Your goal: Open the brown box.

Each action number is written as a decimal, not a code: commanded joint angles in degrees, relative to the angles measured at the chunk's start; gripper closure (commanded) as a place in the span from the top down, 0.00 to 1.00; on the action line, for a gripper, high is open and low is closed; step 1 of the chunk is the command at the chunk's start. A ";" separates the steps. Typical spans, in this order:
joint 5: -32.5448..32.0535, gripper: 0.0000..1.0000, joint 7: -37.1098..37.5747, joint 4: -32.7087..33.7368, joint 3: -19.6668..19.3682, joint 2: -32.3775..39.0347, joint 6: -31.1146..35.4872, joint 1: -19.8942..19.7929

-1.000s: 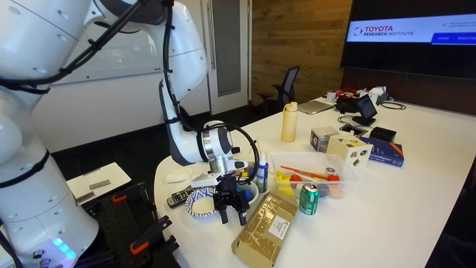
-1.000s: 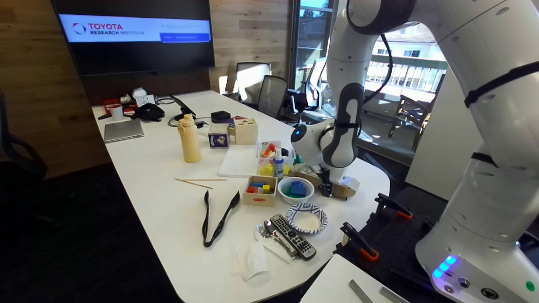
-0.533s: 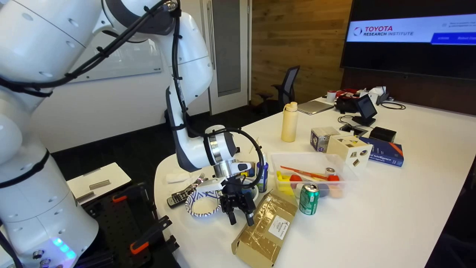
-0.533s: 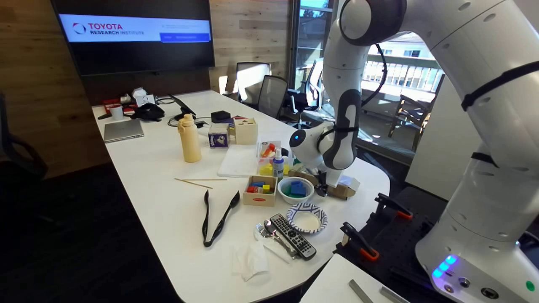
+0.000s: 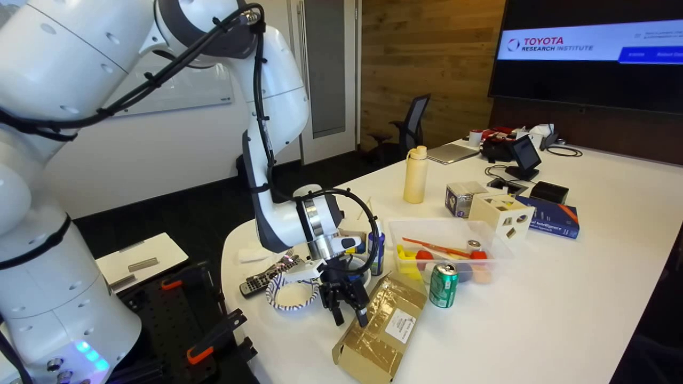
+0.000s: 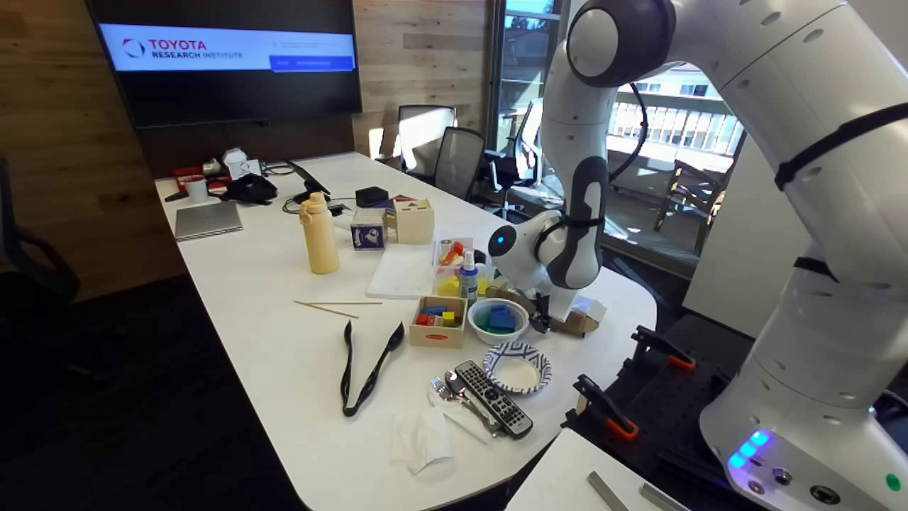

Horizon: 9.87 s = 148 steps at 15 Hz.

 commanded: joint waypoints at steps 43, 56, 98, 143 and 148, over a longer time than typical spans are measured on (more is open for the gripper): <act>42.59 0.04 -60.13 -1.35 3.37 -11.84 3.06 -15.50; 49.74 0.61 -60.11 0.67 -1.50 -14.05 2.75 -14.61; 50.45 1.00 -22.88 -1.03 -34.02 19.64 28.00 33.29; 64.04 1.00 -1.95 20.43 -45.49 36.62 9.25 31.36; 64.80 1.00 -10.52 29.33 -40.30 34.96 5.65 22.50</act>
